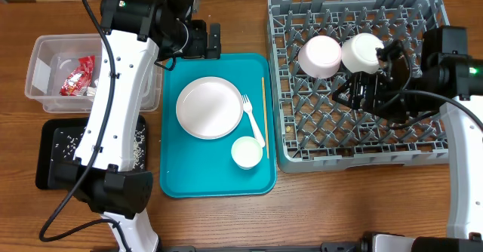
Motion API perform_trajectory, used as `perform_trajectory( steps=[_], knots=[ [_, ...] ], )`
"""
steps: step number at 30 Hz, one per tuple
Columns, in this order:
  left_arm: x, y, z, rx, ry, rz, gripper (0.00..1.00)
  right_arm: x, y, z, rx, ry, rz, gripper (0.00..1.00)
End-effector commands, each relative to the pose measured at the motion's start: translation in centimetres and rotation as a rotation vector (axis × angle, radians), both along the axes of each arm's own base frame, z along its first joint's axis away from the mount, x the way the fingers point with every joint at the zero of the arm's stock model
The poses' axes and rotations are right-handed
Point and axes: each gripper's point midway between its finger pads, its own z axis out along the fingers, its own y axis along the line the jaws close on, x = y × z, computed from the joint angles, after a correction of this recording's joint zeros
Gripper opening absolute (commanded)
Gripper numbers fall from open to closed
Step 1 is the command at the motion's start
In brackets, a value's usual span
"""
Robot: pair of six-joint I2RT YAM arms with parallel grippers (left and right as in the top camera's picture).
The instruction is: Sort waste into correct bins and load items into the dishwasher
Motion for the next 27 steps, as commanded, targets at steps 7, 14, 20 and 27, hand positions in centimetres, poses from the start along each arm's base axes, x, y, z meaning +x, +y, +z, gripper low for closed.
perform_trajectory(
  steps=[7, 14, 20, 27],
  knots=[
    [0.2, -0.2, 0.2, 0.014, -0.014, -0.020, 1.00, 0.1, 0.4, 0.2, 0.021, -0.010, 0.009, 1.00],
    [0.9, -0.6, 0.6, -0.025, -0.038, 0.010, 1.00, 0.0, 0.4, 0.2, 0.021, -0.008, 0.008, 1.00],
    [0.9, -0.6, 0.6, -0.034, -0.032, 0.030, 1.00, -0.4, 0.4, 0.1, 0.021, 0.011, 0.008, 1.00],
    [-3.9, -1.6, -1.9, -0.016, 0.180, -0.016, 1.00, -1.2, -0.5, -0.7, -0.038, 0.059, -0.006, 1.00]
  ],
)
